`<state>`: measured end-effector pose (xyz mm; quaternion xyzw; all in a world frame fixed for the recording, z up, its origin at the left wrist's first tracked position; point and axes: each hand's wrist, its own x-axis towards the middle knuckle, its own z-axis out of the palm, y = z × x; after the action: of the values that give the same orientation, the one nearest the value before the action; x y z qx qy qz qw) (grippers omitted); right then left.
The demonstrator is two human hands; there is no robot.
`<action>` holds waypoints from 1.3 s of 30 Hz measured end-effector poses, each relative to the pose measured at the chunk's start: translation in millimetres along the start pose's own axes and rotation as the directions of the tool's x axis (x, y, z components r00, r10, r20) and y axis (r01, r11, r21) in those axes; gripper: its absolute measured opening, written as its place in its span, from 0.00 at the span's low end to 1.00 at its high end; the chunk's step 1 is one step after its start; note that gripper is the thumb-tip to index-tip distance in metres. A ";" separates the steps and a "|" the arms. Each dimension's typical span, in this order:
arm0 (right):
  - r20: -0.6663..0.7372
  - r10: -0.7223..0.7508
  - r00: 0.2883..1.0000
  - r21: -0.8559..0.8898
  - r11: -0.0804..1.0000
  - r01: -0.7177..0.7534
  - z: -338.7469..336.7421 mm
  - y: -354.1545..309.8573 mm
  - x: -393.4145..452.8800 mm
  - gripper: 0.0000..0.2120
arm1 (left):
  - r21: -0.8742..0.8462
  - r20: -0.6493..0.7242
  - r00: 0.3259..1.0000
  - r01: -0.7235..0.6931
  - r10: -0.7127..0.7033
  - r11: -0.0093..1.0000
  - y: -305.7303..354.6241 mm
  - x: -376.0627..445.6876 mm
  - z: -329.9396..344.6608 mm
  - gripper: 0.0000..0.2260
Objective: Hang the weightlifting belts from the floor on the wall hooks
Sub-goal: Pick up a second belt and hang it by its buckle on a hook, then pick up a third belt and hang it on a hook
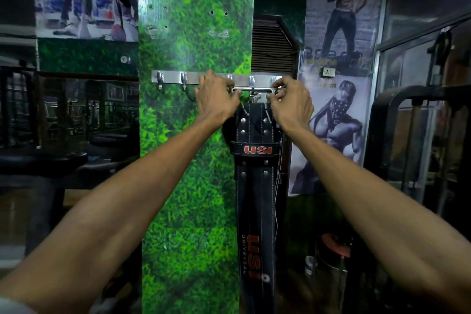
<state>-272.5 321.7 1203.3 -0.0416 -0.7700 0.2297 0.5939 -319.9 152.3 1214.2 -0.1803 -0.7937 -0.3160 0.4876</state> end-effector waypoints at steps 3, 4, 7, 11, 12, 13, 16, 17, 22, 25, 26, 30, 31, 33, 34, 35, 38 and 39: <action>-0.068 -0.102 0.993 0.047 0.993 0.105 -1.8 -6.6 -23.0 0.07 | -0.083 -0.087 0.996 -0.024 0.017 0.996 -4.2 -9.9 1.8 0.15; -0.077 -0.138 0.987 0.066 0.987 0.143 -0.7 -9.5 -32.3 0.06 | -0.112 -0.134 0.991 -0.035 0.019 0.993 -6.3 -15.2 2.0 0.13; -0.064 -0.222 0.973 0.128 0.965 0.229 8.2 -18.2 -60.6 0.06 | -0.200 -0.234 0.972 -0.042 -0.006 0.979 -15.0 -36.4 5.3 0.09; -0.030 -0.204 0.978 0.217 0.954 0.206 22.1 -21.9 -100.3 0.05 | -0.272 -0.177 0.982 0.007 -0.057 0.962 -38.0 -75.7 13.2 0.06; -0.020 -0.201 0.979 0.224 0.954 0.201 26.4 -21.1 -114.1 0.05 | -0.286 -0.157 0.984 0.034 -0.082 0.958 -48.0 -88.3 15.7 0.06; -0.008 -0.212 0.977 0.231 0.951 0.208 29.7 -20.6 -128.1 0.06 | -0.296 -0.137 0.985 0.064 -0.108 0.953 -58.1 -100.8 17.9 0.06; 0.092 -0.273 0.958 0.273 0.932 0.239 45.4 -15.1 -184.5 0.06 | -0.299 -0.050 0.977 0.184 -0.208 0.936 -93.9 -151.6 25.1 0.06; 0.147 -0.275 0.950 0.283 0.932 0.226 50.7 -12.1 -206.5 0.06 | -0.295 -0.023 0.969 0.229 -0.246 0.928 -105.9 -172.7 26.7 0.06; 0.432 -0.181 0.883 0.291 0.955 0.053 84.1 8.5 -313.6 0.06 | -0.235 0.132 0.893 0.450 -0.430 0.862 -160.5 -285.0 33.7 0.06; 0.603 -0.082 0.794 0.238 0.968 -0.081 100.5 25.5 -384.1 0.06 | -0.146 0.229 0.830 0.546 -0.509 0.825 -189.6 -358.2 36.1 0.05; 0.652 -0.045 0.757 0.214 0.969 -0.126 105.2 32.4 -409.9 0.07 | -0.109 0.257 0.801 0.580 -0.541 0.807 -199.6 -383.3 36.9 0.05; 0.817 0.084 0.570 0.066 0.969 -0.237 112.2 62.3 -519.0 0.07 | 0.042 0.345 0.659 0.700 -0.668 0.712 -234.4 -492.9 37.0 0.06; 0.842 0.112 0.528 0.038 0.964 -0.264 112.8 70.8 -548.7 0.07 | 0.066 0.363 0.630 0.718 -0.687 0.693 -241.9 -523.7 37.0 0.06; 0.883 0.146 0.447 -0.008 0.955 -0.296 108.0 86.2 -605.0 0.06 | 0.123 0.406 0.561 0.749 -0.722 0.651 -250.5 -584.8 31.9 0.08; 0.905 0.160 0.395 -0.038 0.954 -0.299 104.1 94.9 -635.5 0.06 | 0.163 0.432 0.516 0.763 -0.740 0.626 -253.0 -616.4 28.3 0.09; 0.920 0.183 0.347 -0.077 0.951 -0.300 101.1 104.0 -667.0 0.06 | 0.200 0.451 0.472 0.773 -0.757 0.602 -256.7 -648.4 26.9 0.09; 0.943 0.248 0.220 -0.168 0.929 -0.330 89.0 135.4 -760.3 0.08 | 0.313 0.512 0.321 0.794 -0.796 0.521 -264.3 -746.5 20.7 0.08; 0.950 0.259 0.176 -0.188 0.921 -0.342 84.1 146.5 -794.4 0.09 | 0.348 0.532 0.279 0.789 -0.799 0.507 -266.4 -781.5 19.6 0.08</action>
<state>-150.3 158.9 417.0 -0.0225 -0.9368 0.3439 -0.0594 -132.1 -13.1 427.1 0.1470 -0.8912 -0.4278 -0.0338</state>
